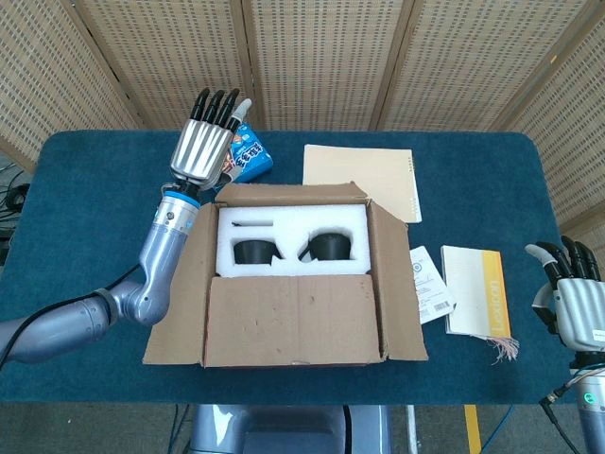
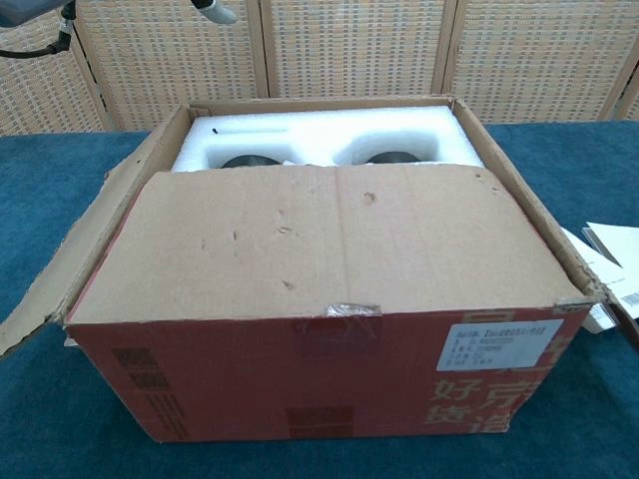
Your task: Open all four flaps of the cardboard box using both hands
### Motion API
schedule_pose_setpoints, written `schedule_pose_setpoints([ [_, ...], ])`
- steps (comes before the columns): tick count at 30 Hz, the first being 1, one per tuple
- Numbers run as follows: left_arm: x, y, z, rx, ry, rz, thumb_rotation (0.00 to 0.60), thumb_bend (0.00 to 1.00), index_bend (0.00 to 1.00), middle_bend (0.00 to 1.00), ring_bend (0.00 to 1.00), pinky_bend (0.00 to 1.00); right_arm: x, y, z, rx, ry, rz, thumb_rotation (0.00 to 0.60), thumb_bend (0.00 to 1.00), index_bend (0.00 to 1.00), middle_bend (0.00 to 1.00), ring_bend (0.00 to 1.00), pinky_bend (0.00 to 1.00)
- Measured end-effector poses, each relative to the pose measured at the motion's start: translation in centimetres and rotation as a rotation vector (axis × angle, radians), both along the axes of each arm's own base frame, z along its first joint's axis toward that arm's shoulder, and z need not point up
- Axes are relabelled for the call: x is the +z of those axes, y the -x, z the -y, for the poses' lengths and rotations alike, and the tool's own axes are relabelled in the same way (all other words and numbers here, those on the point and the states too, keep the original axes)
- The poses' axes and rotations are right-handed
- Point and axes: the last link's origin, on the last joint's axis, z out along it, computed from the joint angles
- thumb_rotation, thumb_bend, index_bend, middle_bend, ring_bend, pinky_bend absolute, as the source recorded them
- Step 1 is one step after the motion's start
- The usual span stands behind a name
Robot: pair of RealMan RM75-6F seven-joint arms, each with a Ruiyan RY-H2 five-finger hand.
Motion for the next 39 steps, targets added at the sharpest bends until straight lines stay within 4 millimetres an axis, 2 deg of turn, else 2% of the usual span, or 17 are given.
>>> schedule_pose_setpoints([
  [3,0.2,-0.2,1.0,-0.003,0.071,0.06,0.514,0.24,0.21,0.05,0.05,0.0,0.0,0.0,0.0,0.0,-0.001,0.001,0.6,0.96,0.19,0.18,0.0,0.05],
  [5,0.5,-0.2,1.8,-0.004,0.128,0.102,0.513,0.29,0.27,0.08,0.09,0.0,-0.1,0.0,0.0,-0.001,-0.004,0.002,0.6,0.96,0.19,0.18,0.0,0.05],
  [8,1.3,0.2,3.0,0.003,0.206,0.152,0.512,0.33,0.3,0.13,0.12,0.0,-0.2,0.0,0.0,0.001,-0.007,0.004,0.6,0.96,0.19,0.18,0.0,0.05],
  [10,1.8,0.7,3.9,0.014,0.253,0.175,0.527,0.32,0.34,0.16,0.15,0.0,-0.3,0.0,0.1,0.002,-0.008,0.005,0.6,0.96,0.19,0.18,0.0,0.05],
  [12,2.3,1.4,4.5,0.023,0.284,0.188,0.513,0.3,0.37,0.17,0.17,0.0,-0.3,0.1,0.1,0.003,-0.007,0.006,0.6,0.96,0.19,0.18,0.0,0.05],
  [13,2.5,1.8,4.9,0.026,0.299,0.192,0.485,0.29,0.38,0.17,0.18,0.01,-0.3,0.1,0.1,0.003,-0.006,0.006,0.6,0.96,0.19,0.18,0.0,0.05],
  [15,2.8,2.4,5.5,0.029,0.321,0.198,0.334,0.25,0.41,0.17,0.2,0.01,-0.3,0.1,0.0,0.002,-0.006,0.007,0.6,0.96,0.19,0.18,0.0,0.05],
  [17,2.8,3.0,6.3,0.034,0.347,0.21,0.217,0.22,0.42,0.17,0.21,0.01,-0.4,0.0,0.1,0.004,-0.008,0.008,0.6,0.96,0.19,0.18,0.0,0.05],
  [23,3.0,4.9,8.1,0.066,0.416,0.266,0.106,0.2,0.43,0.18,0.21,0.01,-0.6,-0.1,0.0,0.009,-0.013,0.012,0.6,0.96,0.19,0.18,0.0,0.05],
  [29,2.6,6.8,9.7,0.135,0.53,0.352,0.075,0.2,0.43,0.18,0.19,0.01,-0.7,0.0,0.0,0.008,-0.014,0.015,0.6,0.96,0.19,0.18,0.0,0.05],
  [39,0.6,9.4,12.0,0.208,0.679,0.408,0.066,0.2,0.43,0.17,0.09,0.01,-0.7,0.3,-0.3,-0.001,-0.012,0.023,0.6,0.96,0.19,0.18,0.0,0.05],
])
